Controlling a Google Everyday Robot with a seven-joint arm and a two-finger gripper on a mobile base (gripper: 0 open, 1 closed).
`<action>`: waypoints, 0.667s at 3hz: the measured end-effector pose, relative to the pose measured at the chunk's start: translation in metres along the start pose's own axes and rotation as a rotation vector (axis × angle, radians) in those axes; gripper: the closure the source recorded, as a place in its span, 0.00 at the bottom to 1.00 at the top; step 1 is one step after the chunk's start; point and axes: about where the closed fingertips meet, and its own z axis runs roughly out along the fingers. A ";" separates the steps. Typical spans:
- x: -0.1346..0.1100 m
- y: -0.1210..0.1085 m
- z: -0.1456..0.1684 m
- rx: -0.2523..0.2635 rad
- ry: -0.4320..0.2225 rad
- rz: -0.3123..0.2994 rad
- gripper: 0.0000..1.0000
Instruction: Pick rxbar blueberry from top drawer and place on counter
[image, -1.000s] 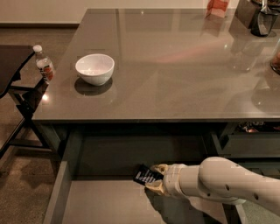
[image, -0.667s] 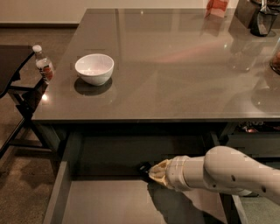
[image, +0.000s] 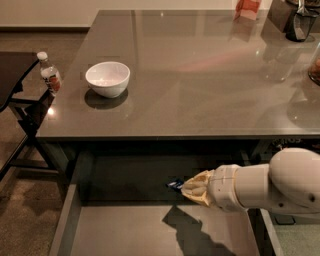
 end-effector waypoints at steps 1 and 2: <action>-0.018 0.000 -0.035 0.022 -0.014 -0.028 1.00; -0.053 -0.017 -0.074 0.076 -0.016 -0.086 1.00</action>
Offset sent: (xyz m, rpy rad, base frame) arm 0.0082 -0.0246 0.1671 -0.0476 -0.2224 0.0025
